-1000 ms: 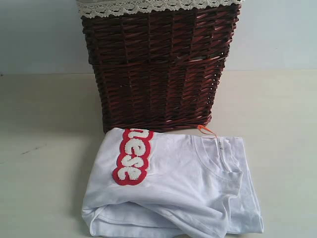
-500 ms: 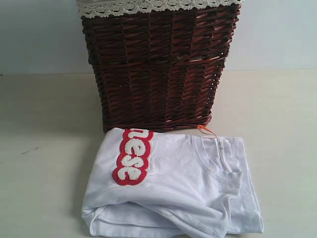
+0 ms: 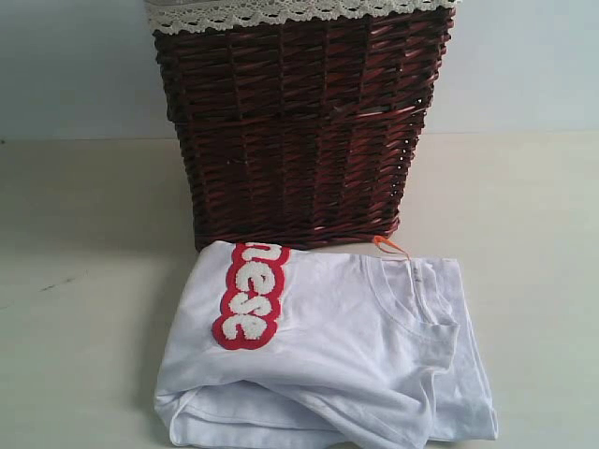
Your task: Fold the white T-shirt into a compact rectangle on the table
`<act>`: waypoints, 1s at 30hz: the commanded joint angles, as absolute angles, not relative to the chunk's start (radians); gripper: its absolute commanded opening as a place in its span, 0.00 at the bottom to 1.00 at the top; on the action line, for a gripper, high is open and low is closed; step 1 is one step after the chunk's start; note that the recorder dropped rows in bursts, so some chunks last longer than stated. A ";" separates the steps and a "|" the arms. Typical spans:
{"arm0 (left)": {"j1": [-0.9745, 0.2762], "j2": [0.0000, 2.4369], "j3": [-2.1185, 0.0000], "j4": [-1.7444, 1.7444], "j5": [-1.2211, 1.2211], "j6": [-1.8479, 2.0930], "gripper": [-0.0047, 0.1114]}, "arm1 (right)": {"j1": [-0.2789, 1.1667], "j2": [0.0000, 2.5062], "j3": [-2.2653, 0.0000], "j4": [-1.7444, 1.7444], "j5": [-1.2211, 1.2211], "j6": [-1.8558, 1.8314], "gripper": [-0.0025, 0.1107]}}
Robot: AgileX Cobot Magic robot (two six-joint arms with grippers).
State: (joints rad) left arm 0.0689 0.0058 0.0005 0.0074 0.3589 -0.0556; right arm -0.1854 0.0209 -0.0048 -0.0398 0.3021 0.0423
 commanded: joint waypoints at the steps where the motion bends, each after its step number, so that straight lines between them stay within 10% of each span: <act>1: 0.072 0.000 0.000 0.011 0.352 -0.060 0.04 | -0.192 0.015 0.000 -0.026 0.305 0.000 0.02; 30: 0.072 0.000 0.000 0.011 0.352 -0.060 0.04 | -0.192 0.015 0.000 -0.014 0.304 0.000 0.02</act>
